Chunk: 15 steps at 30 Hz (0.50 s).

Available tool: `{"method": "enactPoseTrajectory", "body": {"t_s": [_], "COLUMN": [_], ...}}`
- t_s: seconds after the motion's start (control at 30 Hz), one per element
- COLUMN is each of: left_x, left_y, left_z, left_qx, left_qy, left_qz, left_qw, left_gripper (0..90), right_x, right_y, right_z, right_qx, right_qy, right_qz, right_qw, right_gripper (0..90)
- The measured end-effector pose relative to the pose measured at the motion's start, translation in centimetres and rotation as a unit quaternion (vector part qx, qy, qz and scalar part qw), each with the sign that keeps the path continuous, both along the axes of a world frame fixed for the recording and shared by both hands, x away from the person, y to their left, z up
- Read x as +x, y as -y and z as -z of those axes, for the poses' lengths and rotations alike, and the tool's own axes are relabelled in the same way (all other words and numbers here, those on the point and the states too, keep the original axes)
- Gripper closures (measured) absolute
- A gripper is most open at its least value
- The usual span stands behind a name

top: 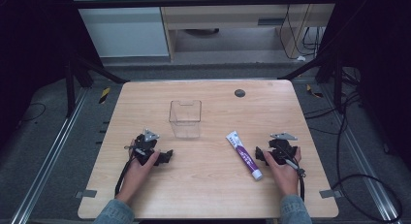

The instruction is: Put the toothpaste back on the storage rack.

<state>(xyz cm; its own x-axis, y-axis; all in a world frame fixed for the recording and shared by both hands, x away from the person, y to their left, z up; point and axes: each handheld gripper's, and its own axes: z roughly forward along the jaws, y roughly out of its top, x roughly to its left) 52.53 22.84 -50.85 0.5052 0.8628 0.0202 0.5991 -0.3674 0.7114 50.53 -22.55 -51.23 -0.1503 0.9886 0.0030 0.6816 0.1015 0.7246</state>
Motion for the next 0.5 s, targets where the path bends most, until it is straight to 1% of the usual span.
{"method": "enactPoseTrajectory", "body": {"t_s": [0.07, 0.13, 0.17, 0.2, 0.27, 0.3, 0.33, 0.37, 0.4, 0.43, 0.5], "left_x": [0.0, 0.0, 0.0, 0.0, 0.0, 0.0, 0.0, 0.0, 0.0, 0.0, 0.0], "left_y": [0.0, 0.0, 0.0, 0.0, 0.0, 0.0, 0.0, 0.0, 0.0, 0.0, 0.0], "left_z": [0.0, 0.0, 0.0, 0.0, 0.0, 0.0, 0.0, 0.0, 0.0, 0.0, 0.0], "left_qx": [0.000, 0.000, 0.000, 0.000, 0.000, 0.000, 0.000, 0.000, 0.000, 0.000, 0.000], "left_qy": [0.000, 0.000, 0.000, 0.000, 0.000, 0.000, 0.000, 0.000, 0.000, 0.000, 0.000], "left_qz": [0.000, 0.000, 0.000, 0.000, 0.000, 0.000, 0.000, 0.000, 0.000, 0.000, 0.000], "left_qw": [1.0000, 1.0000, 1.0000, 1.0000, 1.0000, 1.0000, 1.0000, 1.0000, 1.0000, 1.0000, 1.0000], "left_gripper": [0.0, 0.0, 0.0, 0.0, 0.0, 0.0, 0.0, 0.0, 0.0, 0.0, 0.0], "right_x": [0.0, -0.2, -0.4, -0.7, -1.2, -1.5, -1.8, -2.2, -2.9, -2.9, -3.6], "right_y": [0.1, 0.2, 0.3, 0.3, 0.3, 0.2, 0.2, 0.0, -0.4, -0.4, -0.9], "right_z": [0.0, -0.3, -0.5, -0.9, -1.4, -1.8, -2.2, -2.7, -3.6, -3.6, -4.4], "right_qx": [0.000, -0.001, -0.005, -0.009, -0.008, -0.006, -0.007, -0.011, -0.015, -0.015, -0.017], "right_qy": [0.000, -0.005, -0.004, -0.001, -0.001, -0.002, -0.009, -0.007, -0.007, -0.007, -0.007], "right_qz": [-0.005, -0.012, -0.021, -0.036, -0.050, -0.054, -0.061, -0.062, -0.075, -0.075, -0.092], "right_qw": [1.0000, 0.9999, 0.9997, 0.9993, 0.9987, 0.9985, 0.9981, 0.9980, 0.9970, 0.9970, 0.9956], "right_gripper": [1.5, 8.0, 6.9, 6.5, 9.8, 12.4, 15.3, 17.4, 21.1, 21.1, 22.2]}}
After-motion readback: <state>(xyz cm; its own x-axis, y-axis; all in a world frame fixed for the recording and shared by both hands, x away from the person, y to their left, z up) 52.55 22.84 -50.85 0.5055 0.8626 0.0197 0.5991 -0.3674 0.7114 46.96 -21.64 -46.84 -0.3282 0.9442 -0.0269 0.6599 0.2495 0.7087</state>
